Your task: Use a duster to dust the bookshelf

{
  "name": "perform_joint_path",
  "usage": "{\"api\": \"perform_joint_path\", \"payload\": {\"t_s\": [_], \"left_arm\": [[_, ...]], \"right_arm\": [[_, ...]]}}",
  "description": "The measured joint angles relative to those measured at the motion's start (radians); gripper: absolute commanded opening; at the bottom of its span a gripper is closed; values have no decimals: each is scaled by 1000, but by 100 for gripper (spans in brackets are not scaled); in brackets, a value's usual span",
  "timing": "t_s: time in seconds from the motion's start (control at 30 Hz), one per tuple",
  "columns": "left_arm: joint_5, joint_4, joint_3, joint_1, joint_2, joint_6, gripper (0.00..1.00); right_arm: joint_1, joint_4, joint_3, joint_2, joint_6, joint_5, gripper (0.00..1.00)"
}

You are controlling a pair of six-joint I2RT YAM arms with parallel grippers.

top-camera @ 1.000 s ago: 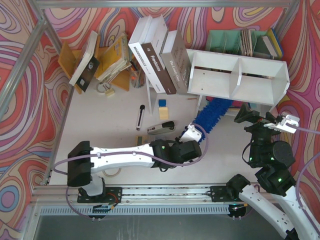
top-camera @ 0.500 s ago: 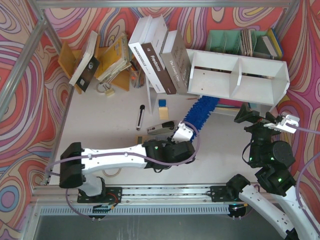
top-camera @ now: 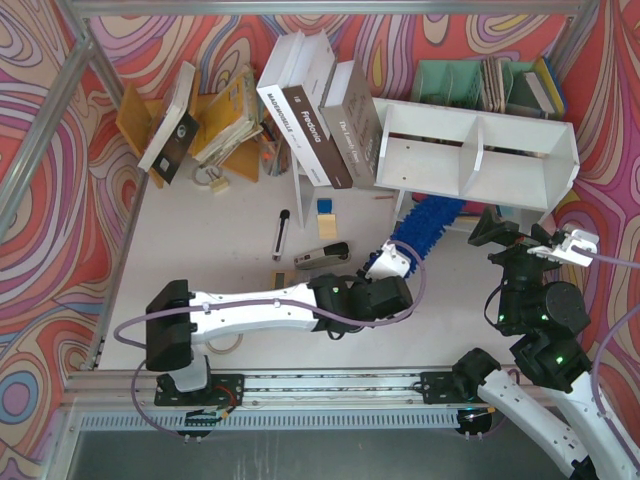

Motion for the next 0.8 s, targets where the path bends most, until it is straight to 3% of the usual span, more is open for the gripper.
{"api": "perform_joint_path", "payload": {"t_s": [0.33,0.8], "left_arm": [[-58,-44,-161,19,-173,-60,0],[54,-51,-45,24,35,-21,0]], "right_arm": [[0,0,-2,0,0,0,99],[0,0,-2,0,0,0,99]]}}
